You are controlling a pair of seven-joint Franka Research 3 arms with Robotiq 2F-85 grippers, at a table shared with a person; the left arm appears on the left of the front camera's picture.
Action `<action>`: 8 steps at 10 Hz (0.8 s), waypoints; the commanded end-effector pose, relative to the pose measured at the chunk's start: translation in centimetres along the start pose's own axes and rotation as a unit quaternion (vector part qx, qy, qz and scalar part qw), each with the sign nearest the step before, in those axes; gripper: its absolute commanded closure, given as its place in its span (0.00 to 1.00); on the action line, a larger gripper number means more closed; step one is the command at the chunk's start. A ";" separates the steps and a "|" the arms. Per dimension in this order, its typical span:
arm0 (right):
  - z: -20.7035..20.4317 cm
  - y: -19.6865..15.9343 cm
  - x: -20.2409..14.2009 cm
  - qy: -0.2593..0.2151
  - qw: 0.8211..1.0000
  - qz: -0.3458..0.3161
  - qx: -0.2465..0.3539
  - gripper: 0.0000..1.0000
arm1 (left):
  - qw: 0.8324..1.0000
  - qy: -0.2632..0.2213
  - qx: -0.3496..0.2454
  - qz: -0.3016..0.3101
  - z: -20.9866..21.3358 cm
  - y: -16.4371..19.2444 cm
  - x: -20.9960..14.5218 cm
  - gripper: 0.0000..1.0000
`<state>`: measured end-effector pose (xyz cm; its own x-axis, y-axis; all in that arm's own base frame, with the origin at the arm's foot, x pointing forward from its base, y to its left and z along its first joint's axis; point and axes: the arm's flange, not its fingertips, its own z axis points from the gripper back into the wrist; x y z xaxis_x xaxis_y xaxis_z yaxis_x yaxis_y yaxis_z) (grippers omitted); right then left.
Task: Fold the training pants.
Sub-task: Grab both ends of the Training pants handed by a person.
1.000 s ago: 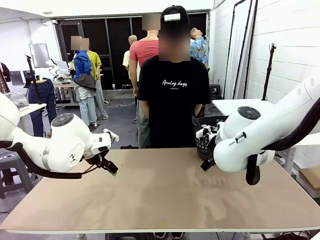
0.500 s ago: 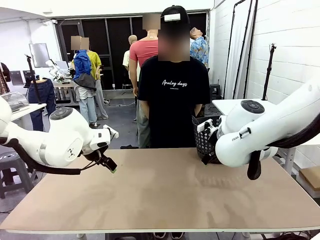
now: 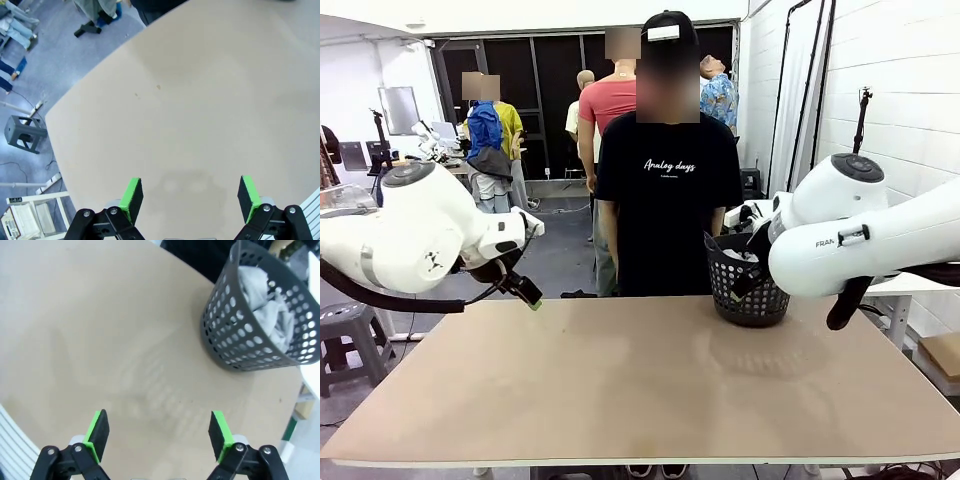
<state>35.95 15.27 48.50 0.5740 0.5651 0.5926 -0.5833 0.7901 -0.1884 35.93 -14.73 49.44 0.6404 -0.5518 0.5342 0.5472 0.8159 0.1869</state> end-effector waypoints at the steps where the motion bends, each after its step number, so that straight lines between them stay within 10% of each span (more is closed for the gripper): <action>1: 1.3 -0.5 0.2 -0.003 1.000 0.018 0.007 0.00 | 1.000 -0.006 0.007 -0.001 1.1 -0.6 0.2 0.00; 8: 5.8 -0.5 -0.3 -0.061 0.998 0.026 -0.003 0.00 | 0.998 -0.058 0.035 -0.018 7.6 -2.6 0.9 0.00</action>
<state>33.46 13.95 53.83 0.4910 0.5545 0.6719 -0.5809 0.7832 -0.2218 31.61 -15.81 55.57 0.5348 -0.5749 0.6192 0.5496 0.7933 0.2618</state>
